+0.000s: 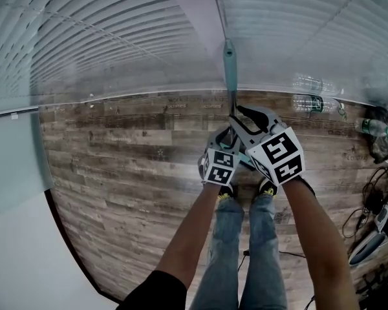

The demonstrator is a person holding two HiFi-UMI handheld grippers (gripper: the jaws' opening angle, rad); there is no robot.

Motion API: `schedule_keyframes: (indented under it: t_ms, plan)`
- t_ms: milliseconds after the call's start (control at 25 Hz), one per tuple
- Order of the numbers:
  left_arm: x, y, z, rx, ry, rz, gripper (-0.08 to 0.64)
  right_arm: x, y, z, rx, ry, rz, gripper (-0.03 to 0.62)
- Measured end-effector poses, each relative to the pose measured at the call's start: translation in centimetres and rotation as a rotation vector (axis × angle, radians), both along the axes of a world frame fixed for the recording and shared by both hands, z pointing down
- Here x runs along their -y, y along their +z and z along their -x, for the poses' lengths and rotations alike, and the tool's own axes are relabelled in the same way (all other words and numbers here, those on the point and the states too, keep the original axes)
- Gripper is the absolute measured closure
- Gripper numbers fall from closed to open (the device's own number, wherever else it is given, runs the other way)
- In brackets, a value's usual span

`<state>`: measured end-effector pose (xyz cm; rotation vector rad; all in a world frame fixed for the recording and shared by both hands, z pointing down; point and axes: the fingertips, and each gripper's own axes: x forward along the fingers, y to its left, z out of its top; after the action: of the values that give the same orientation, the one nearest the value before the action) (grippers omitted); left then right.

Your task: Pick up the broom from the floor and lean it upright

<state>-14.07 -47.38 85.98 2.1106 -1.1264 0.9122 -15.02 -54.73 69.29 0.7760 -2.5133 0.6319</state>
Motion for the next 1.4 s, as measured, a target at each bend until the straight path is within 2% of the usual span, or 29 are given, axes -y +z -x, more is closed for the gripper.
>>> schedule_keyframes:
  t_ms: [240,400,560,720,880,1000,1120,1280,1400]
  plan:
    - [-0.3,-3.0,1.0,0.003,0.028,-0.020,0.426,-1.3,-2.0,-1.5,-0.052,-0.029,-0.018,0.482]
    - [-0.6,-8.1,2.9,-0.008,0.023,-0.063,0.426,-3.2,-6.3,-4.0,-0.049,-0.021,-0.030,0.482]
    - [-1.4,-17.1,5.3,-0.082,-0.040,-0.162,0.426,-5.7,-13.8,-8.1,0.015,0.072,-0.059,0.482]
    - [-2.1,-29.2,5.9,-0.247,-0.114,-0.268,0.426,-6.4,-22.3,-10.8,0.060,0.112,-0.134,0.482]
    - [-3.5,-41.8,5.0,-0.381,-0.132,-0.403,0.426,-8.2,-32.4,-12.1,0.141,0.135,-0.220,0.483]
    - [-5.7,-50.1,3.4,-0.476,-0.126,-0.432,0.437,-11.3,-40.6,-13.2,0.131,0.106,-0.305,0.484]
    - [-7.8,-56.7,1.1,-0.473,-0.063,-0.503,0.471,-13.4,-48.1,-15.8,0.135,0.141,-0.385,0.493]
    - [-10.4,-63.7,-0.9,-0.467,0.031,-0.598,0.495,-15.7,-56.2,-20.2,0.155,0.260,-0.489,0.498]
    - [-11.7,-66.3,-2.0,-0.455,0.075,-0.616,0.522,-17.4,-58.4,-22.6,0.130,0.329,-0.477,0.534]
